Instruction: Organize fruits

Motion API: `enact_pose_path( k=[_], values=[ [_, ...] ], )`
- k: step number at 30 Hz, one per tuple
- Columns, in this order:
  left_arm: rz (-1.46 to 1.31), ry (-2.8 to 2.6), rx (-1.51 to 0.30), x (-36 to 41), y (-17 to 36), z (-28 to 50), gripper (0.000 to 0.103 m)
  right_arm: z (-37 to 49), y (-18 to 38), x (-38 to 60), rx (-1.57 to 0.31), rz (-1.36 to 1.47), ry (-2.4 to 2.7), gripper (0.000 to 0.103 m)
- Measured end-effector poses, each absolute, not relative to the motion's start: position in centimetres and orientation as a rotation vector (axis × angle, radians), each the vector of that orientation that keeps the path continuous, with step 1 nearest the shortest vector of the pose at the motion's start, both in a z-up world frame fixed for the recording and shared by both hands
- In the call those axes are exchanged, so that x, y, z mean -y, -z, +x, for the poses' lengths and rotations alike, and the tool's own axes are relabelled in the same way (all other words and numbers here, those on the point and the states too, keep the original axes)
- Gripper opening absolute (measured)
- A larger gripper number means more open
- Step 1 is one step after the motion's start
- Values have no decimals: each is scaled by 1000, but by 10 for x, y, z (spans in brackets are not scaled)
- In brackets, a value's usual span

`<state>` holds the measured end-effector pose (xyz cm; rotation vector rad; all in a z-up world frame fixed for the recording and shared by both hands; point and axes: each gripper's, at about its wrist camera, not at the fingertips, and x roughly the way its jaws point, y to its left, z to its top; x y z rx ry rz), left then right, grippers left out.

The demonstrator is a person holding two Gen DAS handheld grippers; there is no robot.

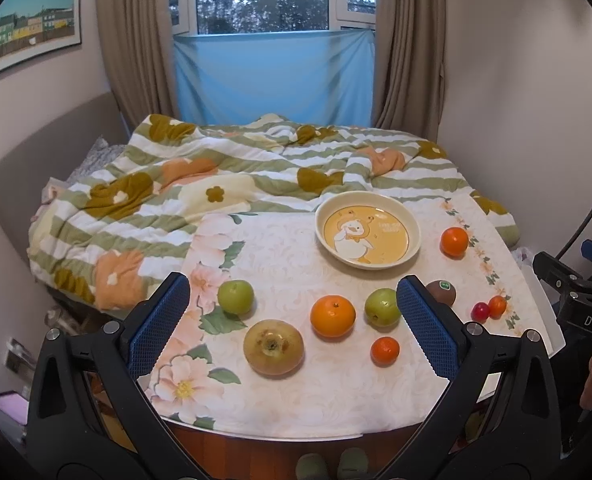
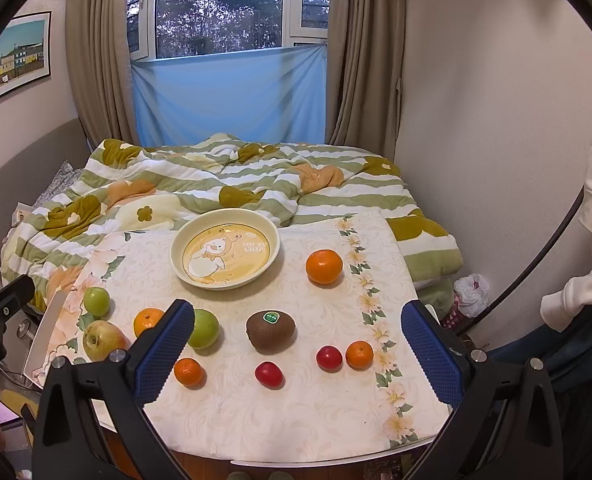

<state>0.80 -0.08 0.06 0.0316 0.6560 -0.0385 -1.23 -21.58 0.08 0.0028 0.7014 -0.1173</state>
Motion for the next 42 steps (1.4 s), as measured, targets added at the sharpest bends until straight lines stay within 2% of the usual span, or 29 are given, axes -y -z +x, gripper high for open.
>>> enact_pose_path(
  k=[42],
  values=[
    [32, 25, -631, -6, -5, 2, 103, -12, -2, 216, -700, 6, 115, 103]
  ],
)
